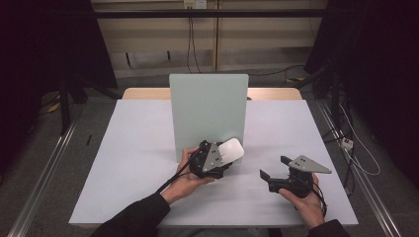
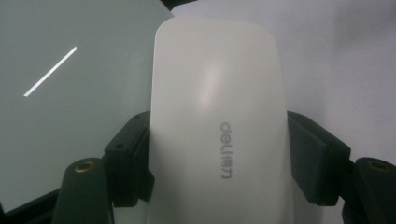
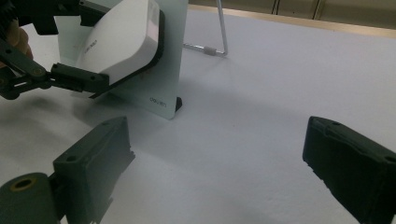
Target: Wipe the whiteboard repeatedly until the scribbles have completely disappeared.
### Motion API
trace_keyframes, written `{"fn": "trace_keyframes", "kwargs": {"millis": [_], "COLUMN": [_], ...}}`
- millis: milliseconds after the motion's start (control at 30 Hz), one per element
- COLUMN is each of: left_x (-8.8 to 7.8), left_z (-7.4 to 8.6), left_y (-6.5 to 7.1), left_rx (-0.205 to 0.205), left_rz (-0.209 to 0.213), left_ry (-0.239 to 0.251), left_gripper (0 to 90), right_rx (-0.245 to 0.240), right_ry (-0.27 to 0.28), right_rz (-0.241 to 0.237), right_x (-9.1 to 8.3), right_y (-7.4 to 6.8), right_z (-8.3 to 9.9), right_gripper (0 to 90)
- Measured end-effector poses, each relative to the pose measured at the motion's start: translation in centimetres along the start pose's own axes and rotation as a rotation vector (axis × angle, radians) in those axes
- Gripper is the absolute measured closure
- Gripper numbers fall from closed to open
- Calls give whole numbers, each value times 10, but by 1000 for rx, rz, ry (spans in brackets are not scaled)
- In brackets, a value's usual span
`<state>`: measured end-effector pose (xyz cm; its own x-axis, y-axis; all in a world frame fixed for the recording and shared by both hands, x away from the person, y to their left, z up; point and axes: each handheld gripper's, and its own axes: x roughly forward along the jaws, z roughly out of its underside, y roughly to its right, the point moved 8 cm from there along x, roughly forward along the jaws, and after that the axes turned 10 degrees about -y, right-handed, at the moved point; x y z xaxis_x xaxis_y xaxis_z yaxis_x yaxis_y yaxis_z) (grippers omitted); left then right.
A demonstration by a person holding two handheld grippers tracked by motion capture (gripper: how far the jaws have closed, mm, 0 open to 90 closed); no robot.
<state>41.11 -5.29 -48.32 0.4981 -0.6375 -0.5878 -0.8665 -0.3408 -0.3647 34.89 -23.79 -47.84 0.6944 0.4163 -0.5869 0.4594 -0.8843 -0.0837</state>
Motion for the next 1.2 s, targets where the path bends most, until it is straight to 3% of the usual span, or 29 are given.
{"fn": "trace_keyframes", "kwargs": {"millis": [167, 633, 867, 1200], "left_x": [10, 29, 32, 15], "left_z": [-9, -32, -26, -8], "left_y": [8, 21, 26, 15], "left_rx": [18, 11, 30, 57], "left_rz": [19, 59, 73, 55], "left_ry": [-1, 30, 0, -32], "left_gripper": [302, 303, 303, 303], "right_rx": [0, 26, 23, 26], "right_ry": [0, 25, 24, 19], "right_rz": [-2, 8, 8, 9], "right_x": [0, -7, -8, -7], "right_y": [0, 6, 6, 6], "right_z": [0, -1, 0, 0], "right_gripper": [77, 77, 77, 77]}}
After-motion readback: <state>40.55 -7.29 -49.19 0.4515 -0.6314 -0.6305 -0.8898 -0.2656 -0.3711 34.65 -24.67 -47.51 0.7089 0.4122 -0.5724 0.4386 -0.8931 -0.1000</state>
